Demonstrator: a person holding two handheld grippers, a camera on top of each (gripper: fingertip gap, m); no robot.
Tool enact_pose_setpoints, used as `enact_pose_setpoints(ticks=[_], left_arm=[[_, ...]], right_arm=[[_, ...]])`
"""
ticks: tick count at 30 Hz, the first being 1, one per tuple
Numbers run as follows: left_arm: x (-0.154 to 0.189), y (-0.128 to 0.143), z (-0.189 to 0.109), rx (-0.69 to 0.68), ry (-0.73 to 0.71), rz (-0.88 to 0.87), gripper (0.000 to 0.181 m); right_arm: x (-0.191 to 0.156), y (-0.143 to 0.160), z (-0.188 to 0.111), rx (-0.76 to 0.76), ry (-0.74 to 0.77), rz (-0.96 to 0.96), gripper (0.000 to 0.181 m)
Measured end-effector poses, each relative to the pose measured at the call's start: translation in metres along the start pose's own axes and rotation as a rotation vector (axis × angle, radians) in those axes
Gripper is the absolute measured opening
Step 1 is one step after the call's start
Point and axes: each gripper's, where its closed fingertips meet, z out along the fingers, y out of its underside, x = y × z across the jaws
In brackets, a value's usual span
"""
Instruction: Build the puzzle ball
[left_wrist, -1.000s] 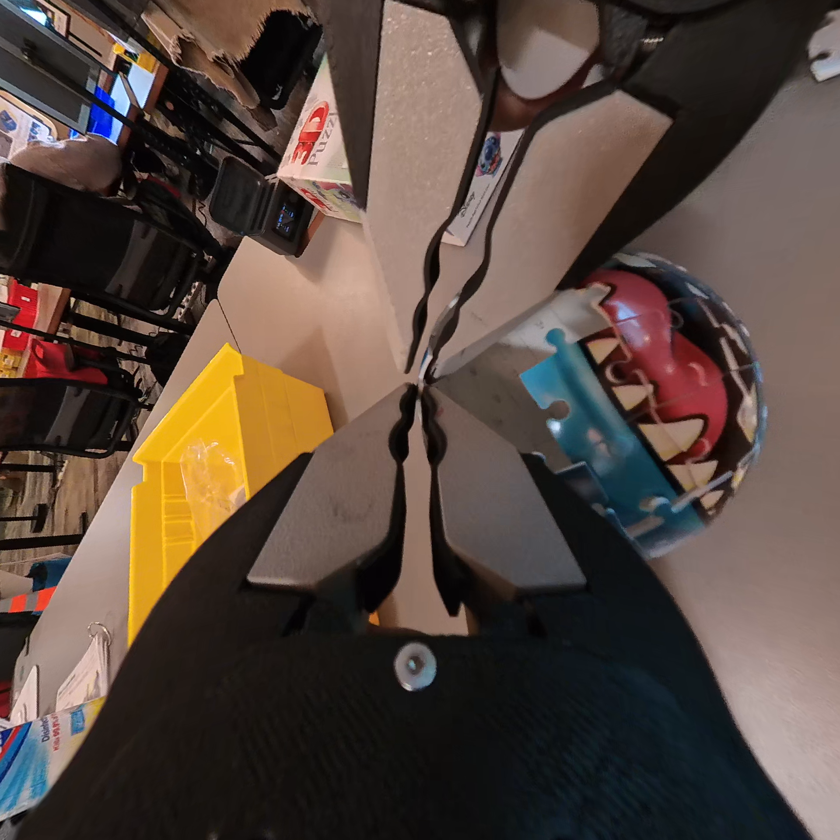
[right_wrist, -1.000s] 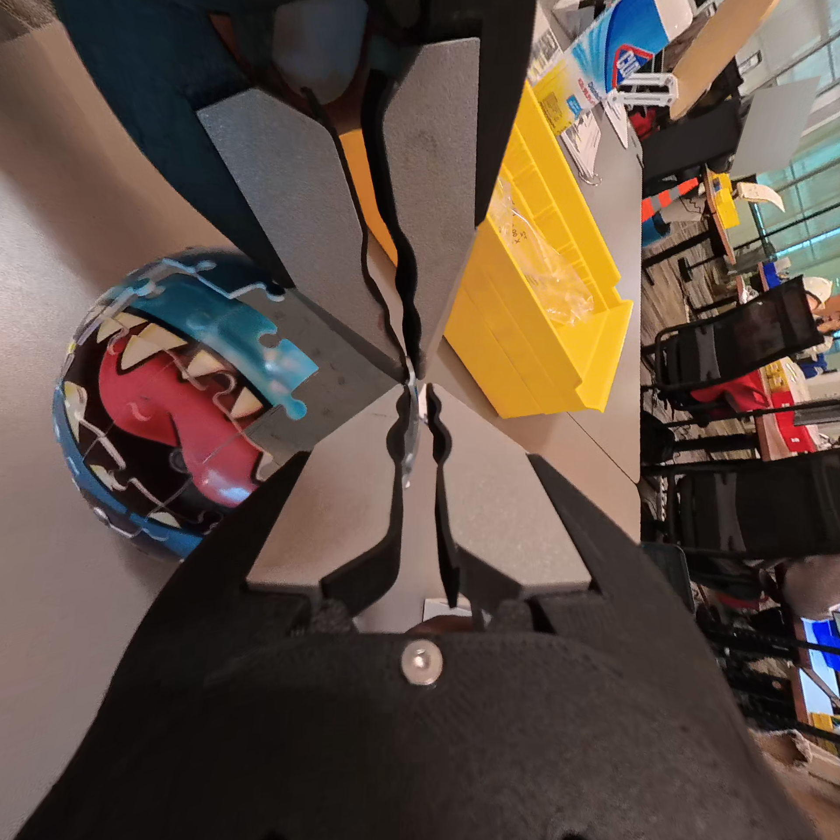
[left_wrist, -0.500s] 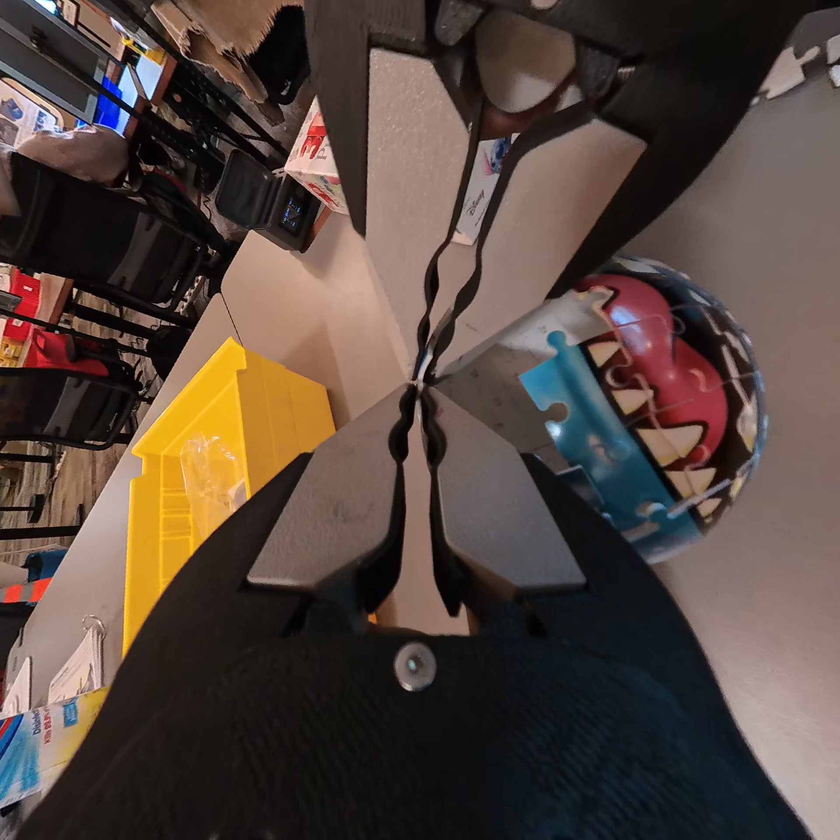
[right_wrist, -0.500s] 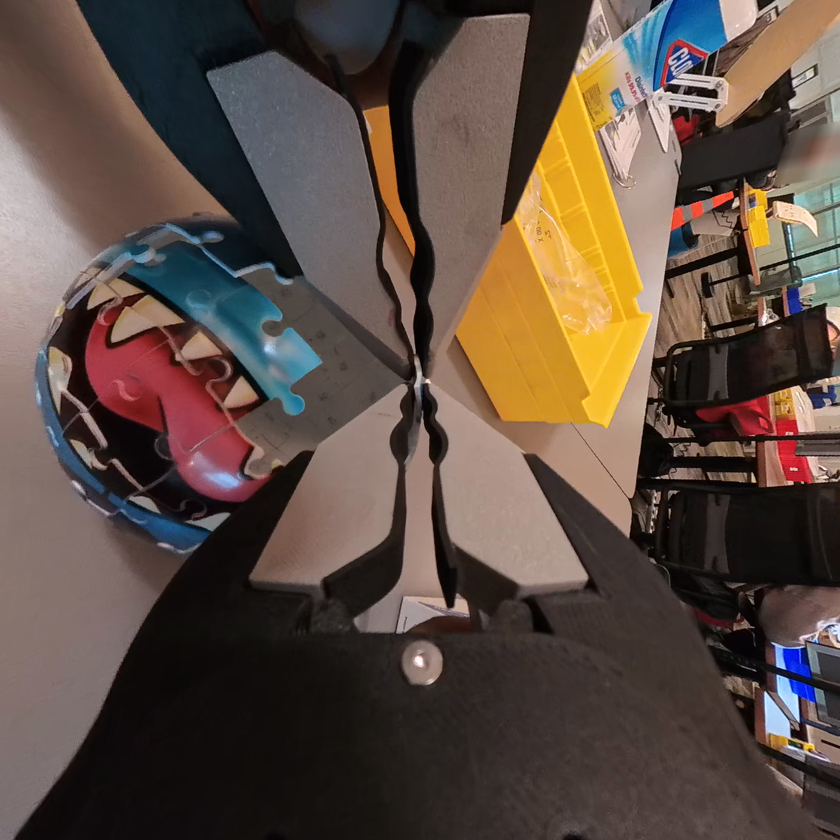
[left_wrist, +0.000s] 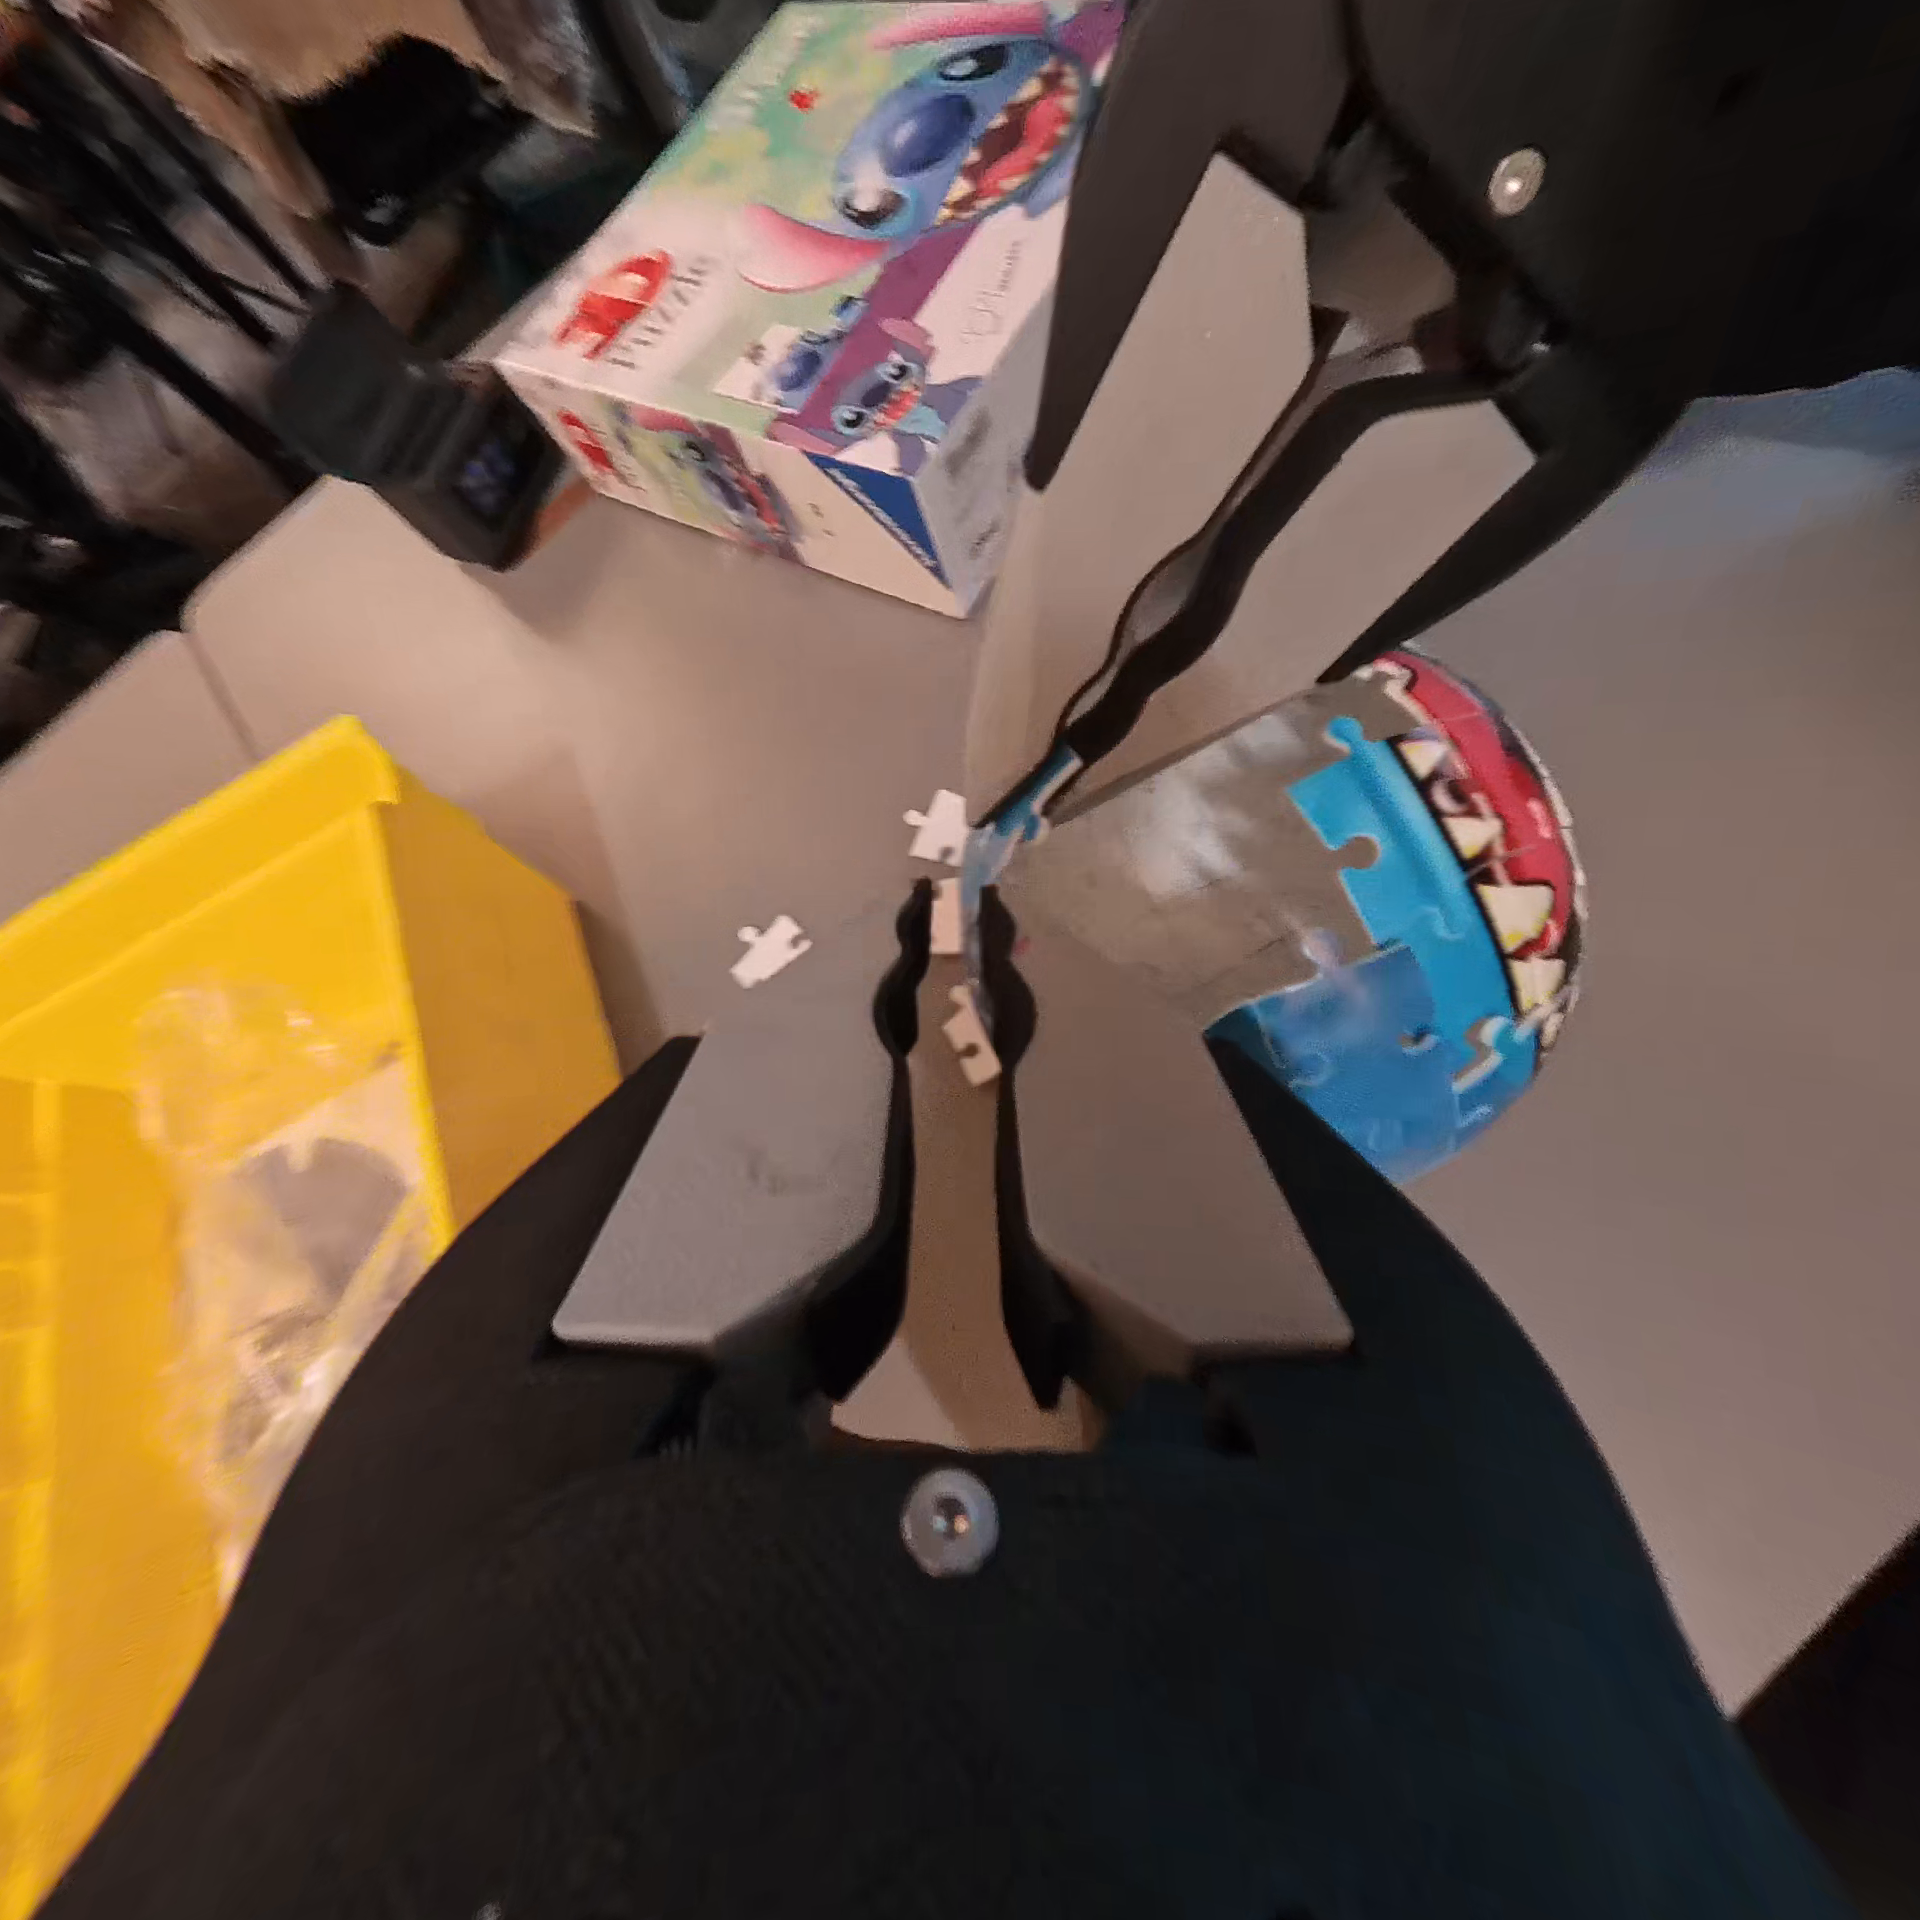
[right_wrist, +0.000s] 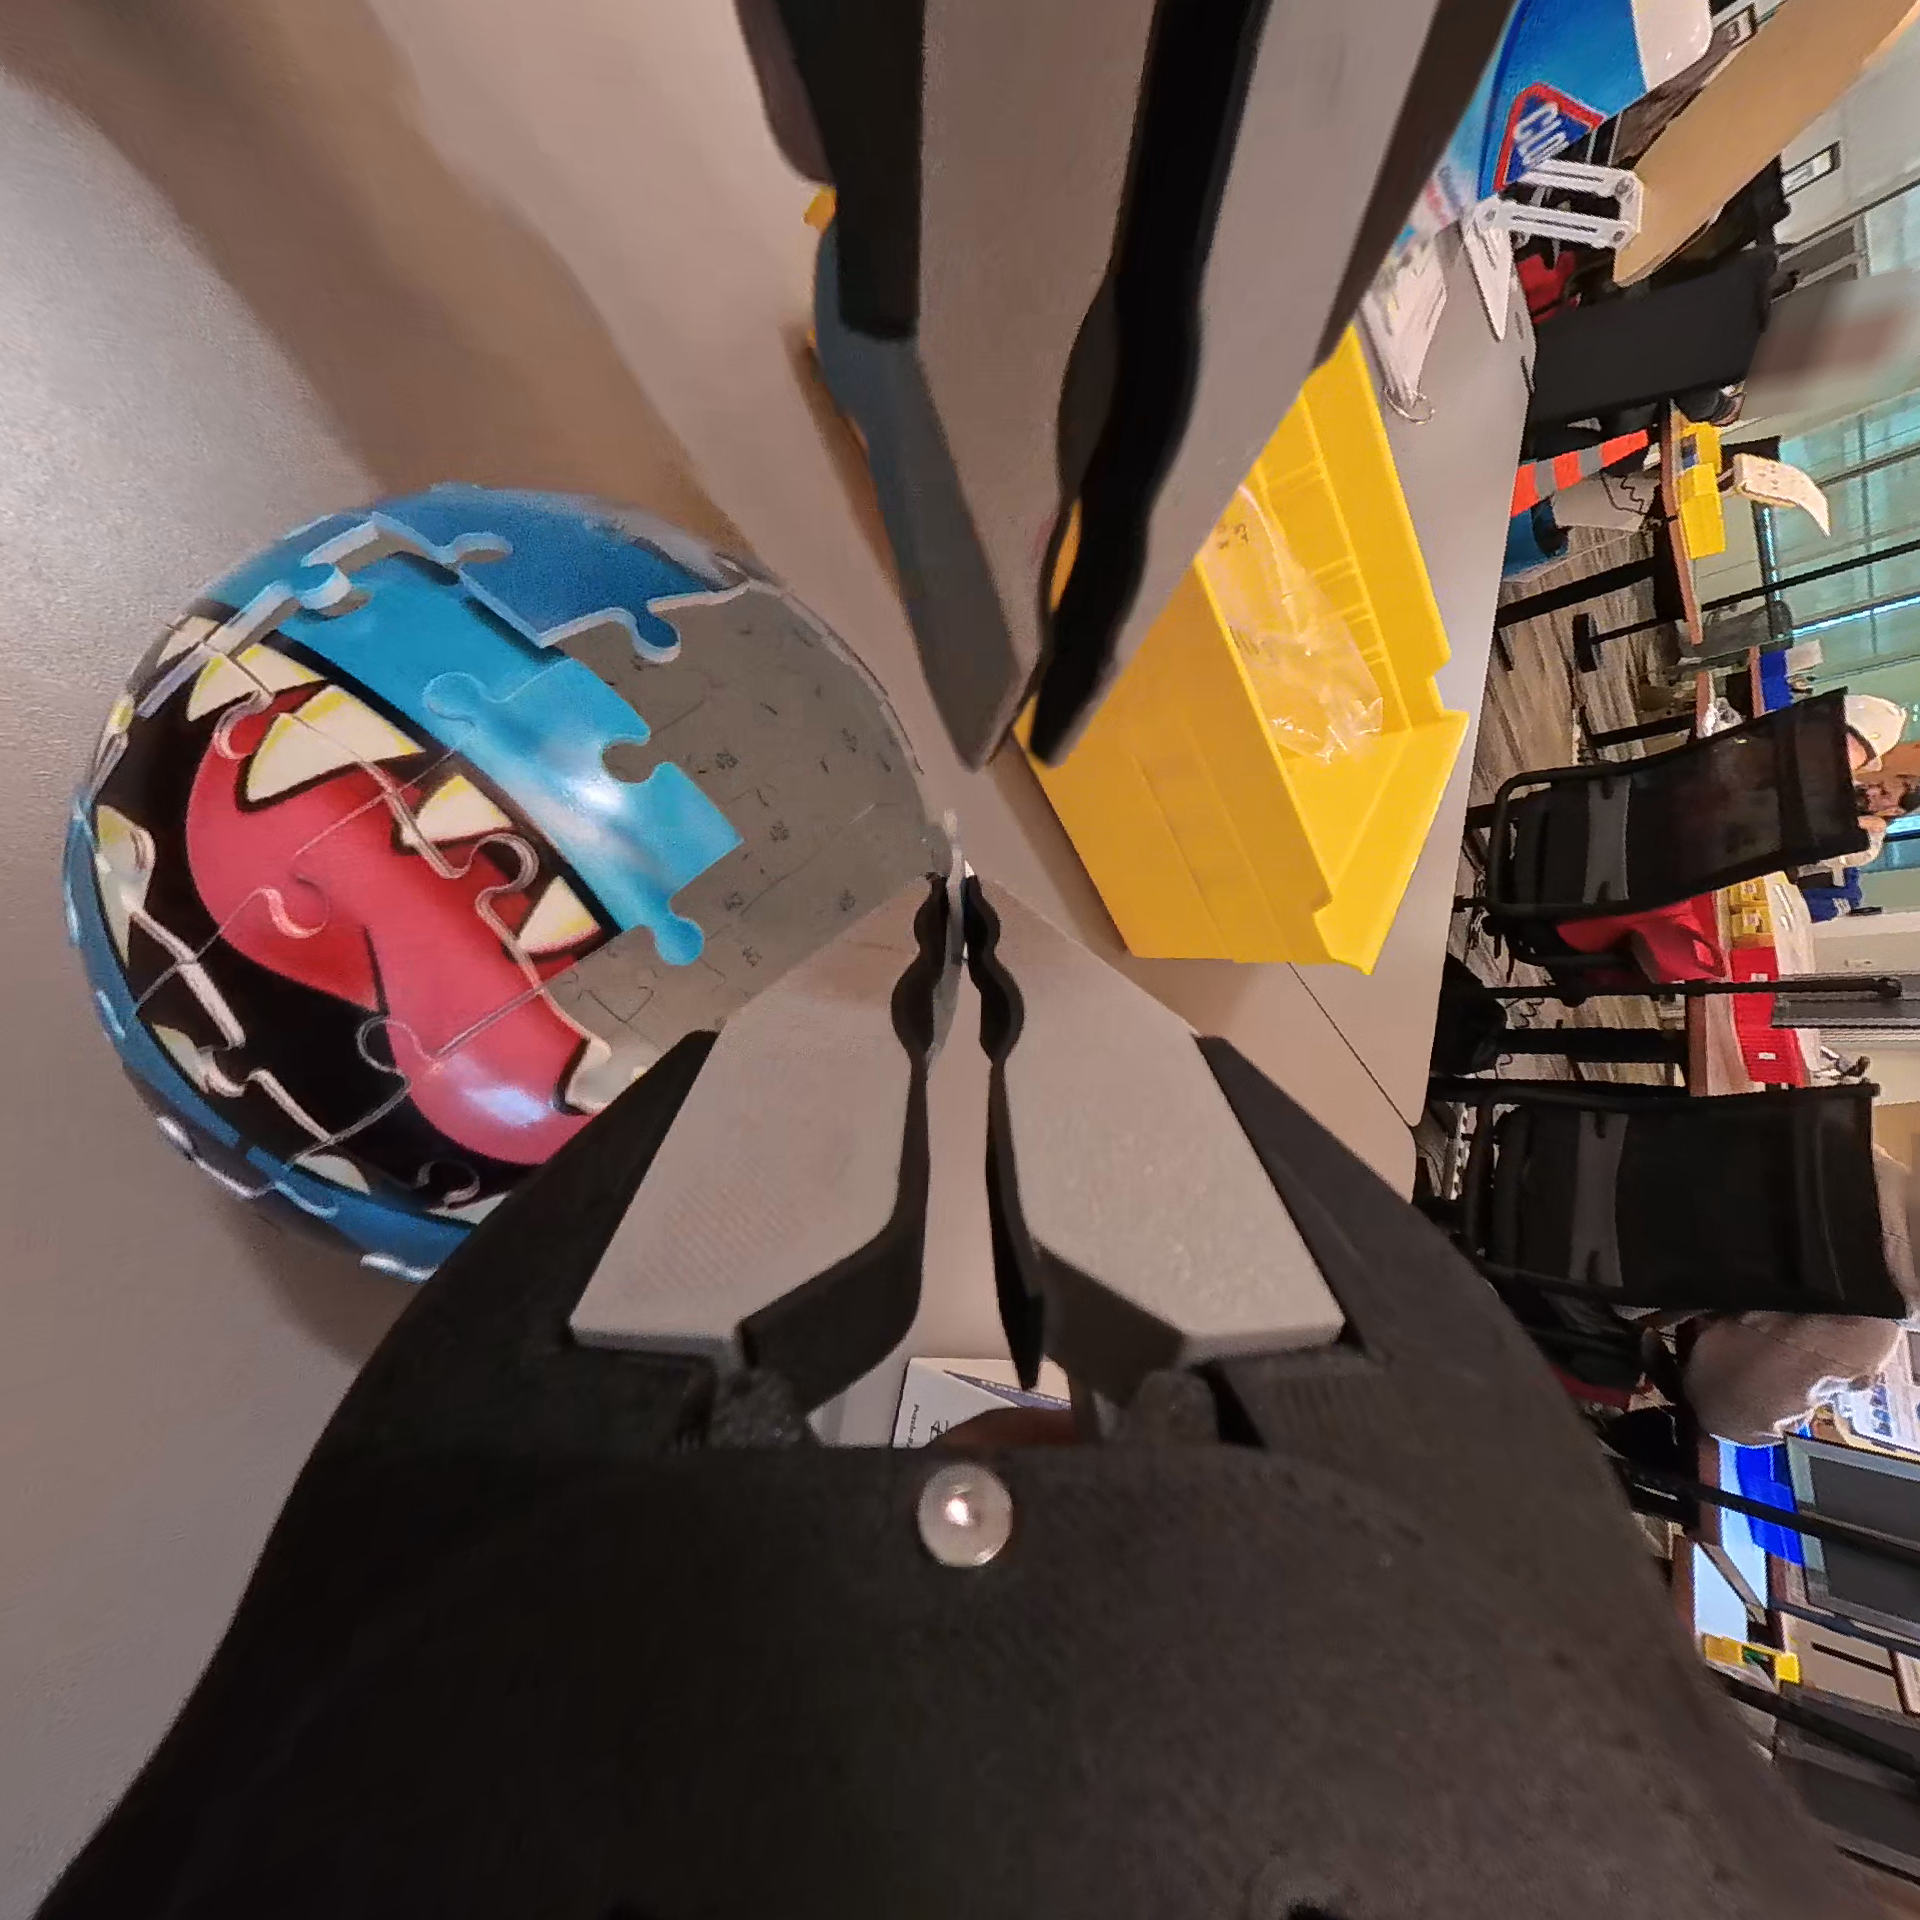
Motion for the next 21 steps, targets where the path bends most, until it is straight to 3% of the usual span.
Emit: enact_pose_setpoints(ticks=[1,8,21], left_arm=[[0.004,0.002,0.003,0.008,0.042,-0.017,0.002],[0.007,0.000,0.002,0.112,0.189,-0.076,0.000],[-0.005,0.001,0.004,0.234,0.289,-0.126,0.014]], right_arm=[[0.000,0.000,0.000,0.003,0.001,-0.001,0.000],[0.000,-0.003,0.000,-0.004,0.012,-0.026,0.000],[0.000,-0.001,0.000,-0.004,0.015,-0.043,0.000]])
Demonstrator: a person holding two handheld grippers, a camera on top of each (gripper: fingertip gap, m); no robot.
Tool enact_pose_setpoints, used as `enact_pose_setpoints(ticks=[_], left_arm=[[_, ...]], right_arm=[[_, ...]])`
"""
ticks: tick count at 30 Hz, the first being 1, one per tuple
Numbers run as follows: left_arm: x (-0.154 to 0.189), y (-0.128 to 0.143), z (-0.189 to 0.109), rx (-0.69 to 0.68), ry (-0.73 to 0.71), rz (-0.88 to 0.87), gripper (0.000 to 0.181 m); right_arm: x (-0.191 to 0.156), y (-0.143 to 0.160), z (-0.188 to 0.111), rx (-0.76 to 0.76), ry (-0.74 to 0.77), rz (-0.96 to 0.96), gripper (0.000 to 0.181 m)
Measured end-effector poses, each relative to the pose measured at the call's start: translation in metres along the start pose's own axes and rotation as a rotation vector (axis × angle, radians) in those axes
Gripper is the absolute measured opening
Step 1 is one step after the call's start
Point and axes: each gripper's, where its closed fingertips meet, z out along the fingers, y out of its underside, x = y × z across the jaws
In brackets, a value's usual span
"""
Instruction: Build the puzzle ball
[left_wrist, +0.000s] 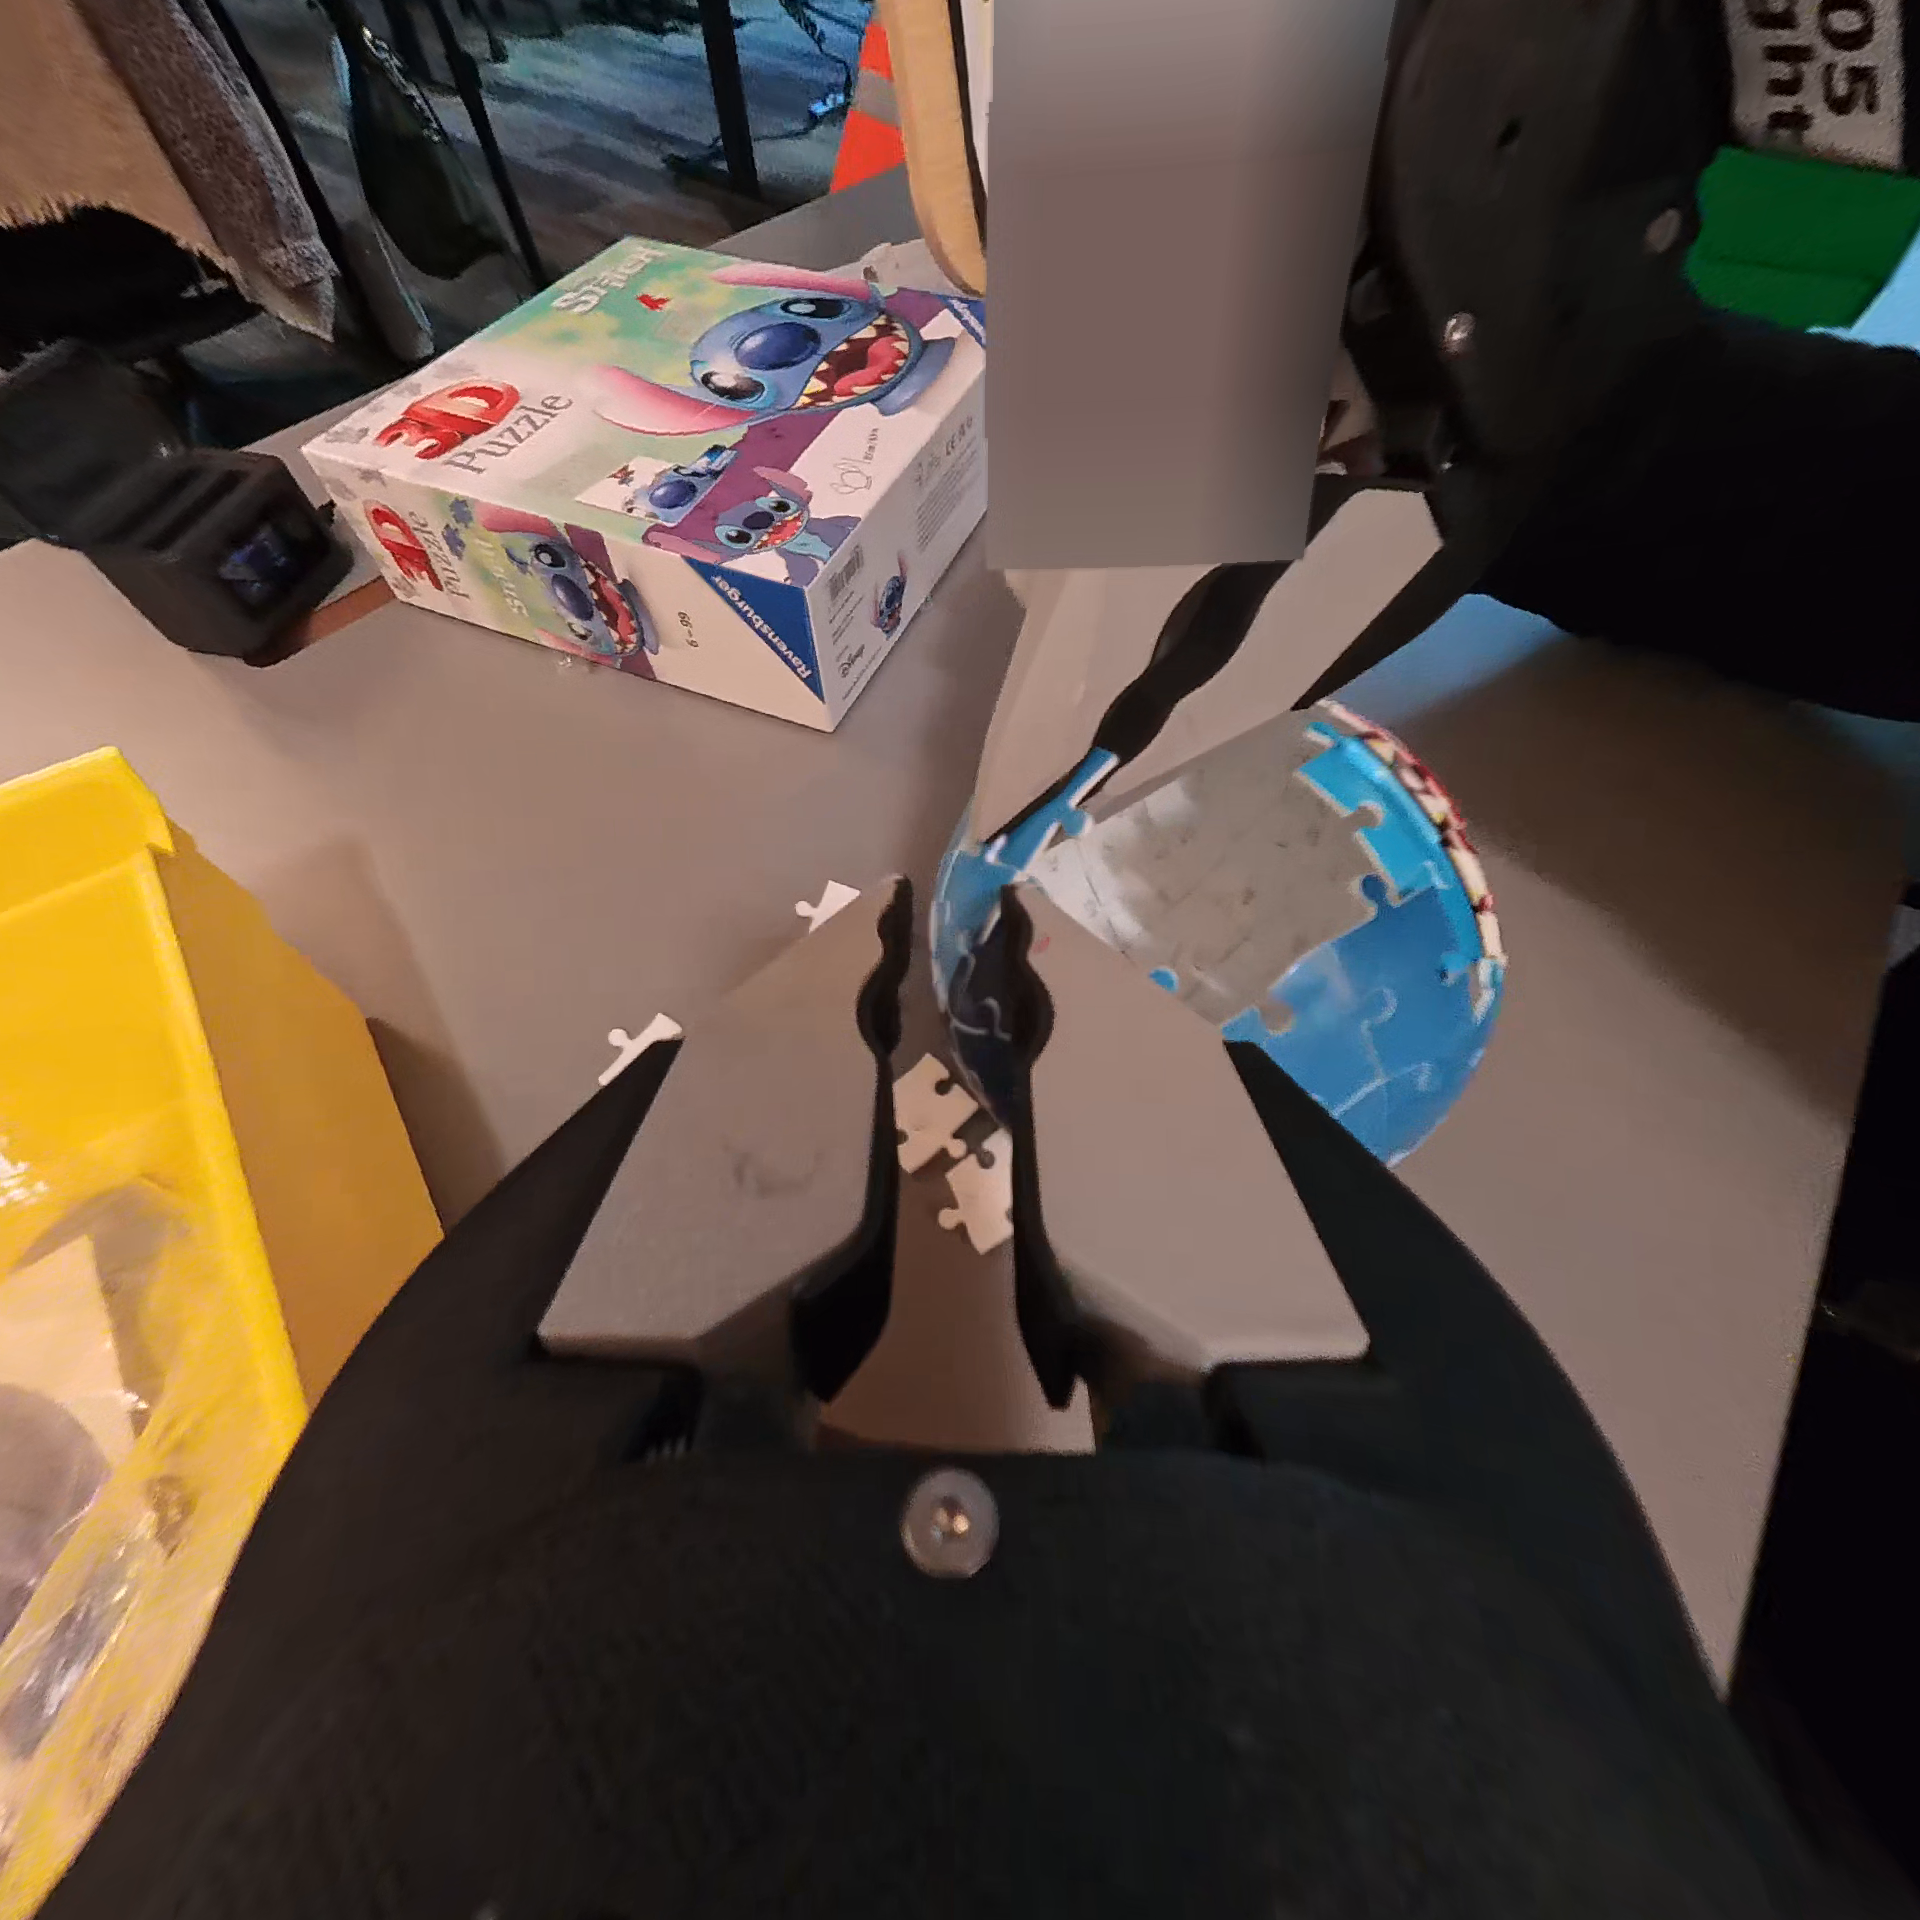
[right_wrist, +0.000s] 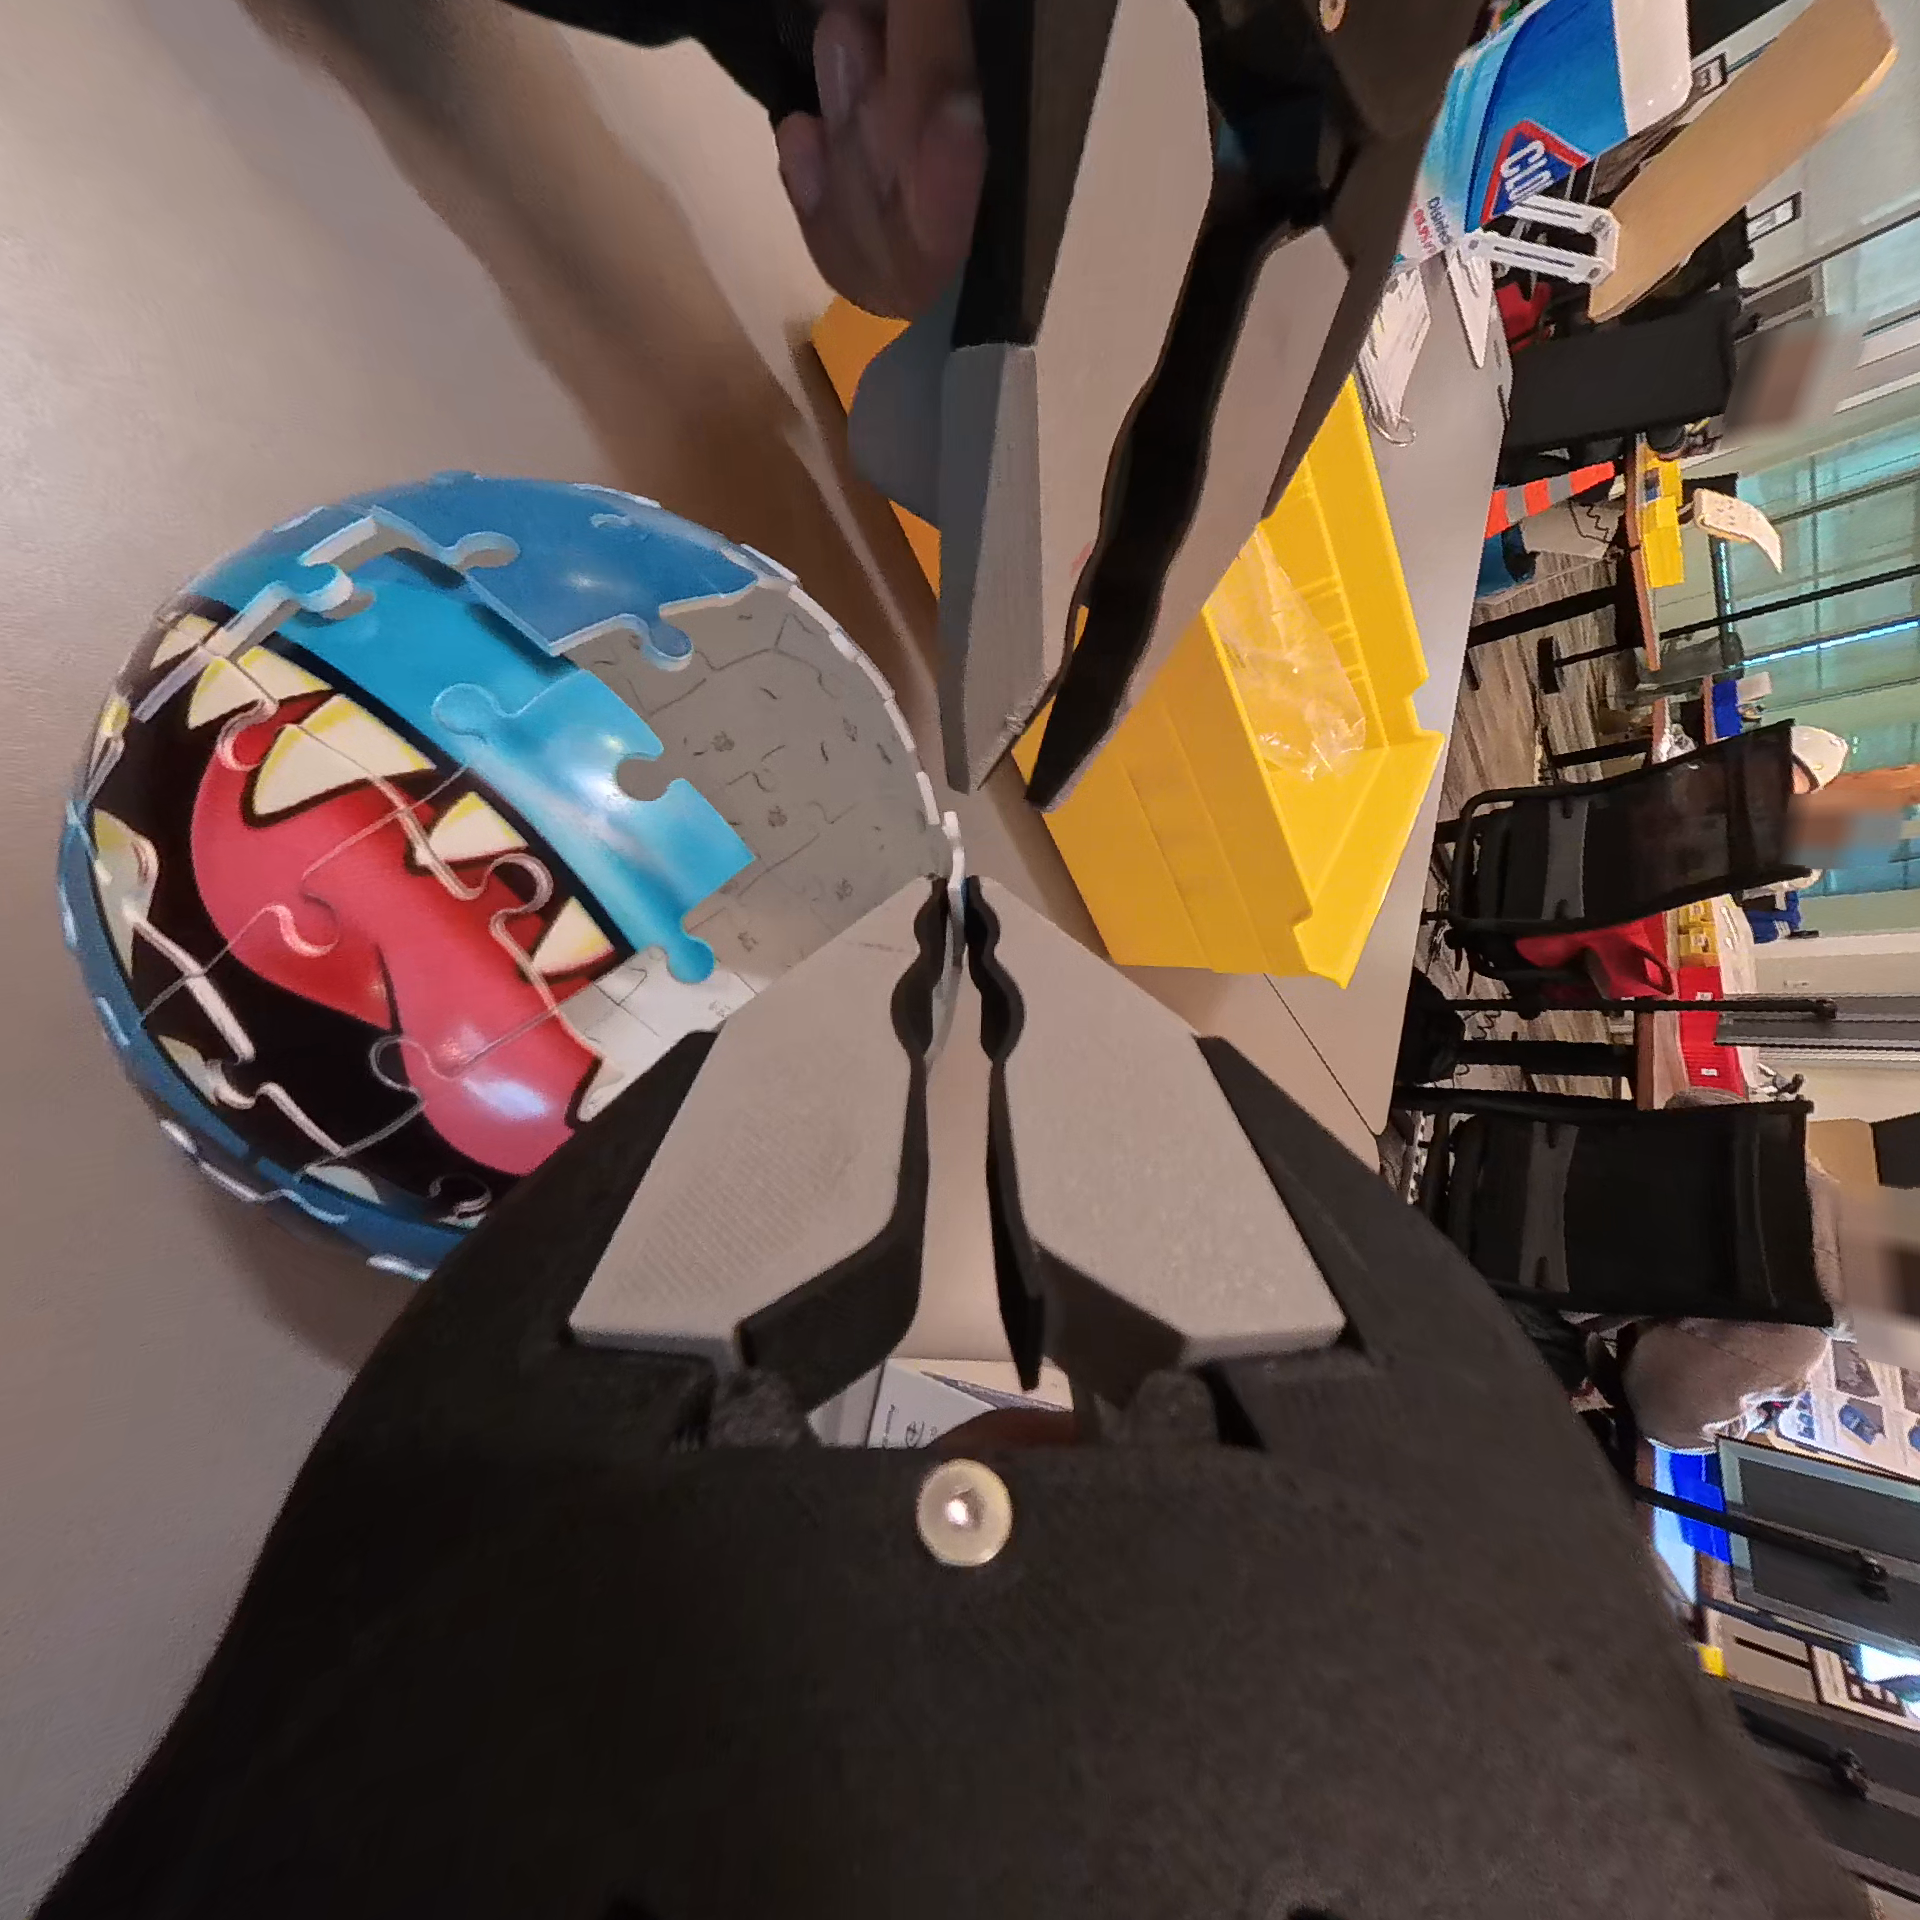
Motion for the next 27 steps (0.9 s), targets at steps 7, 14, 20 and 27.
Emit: enact_pose_setpoints(ticks=[7,14,20,27], left_arm=[[-0.002,-0.002,-0.004,0.100,0.043,-0.050,0.012],[-0.002,0.002,-0.001,0.101,0.044,-0.053,0.009],[-0.002,0.003,0.002,0.104,0.028,-0.046,0.009],[-0.004,0.003,0.001,0.108,0.010,-0.043,0.009]], right_arm=[[-0.001,0.005,0.001,-0.017,-0.007,0.000,0.002],[-0.001,0.008,0.001,-0.031,-0.012,0.008,0.001],[0.001,0.007,-0.005,-0.026,-0.011,0.013,0.004],[0.005,-0.008,-0.022,0.048,-0.003,0.034,0.000]])
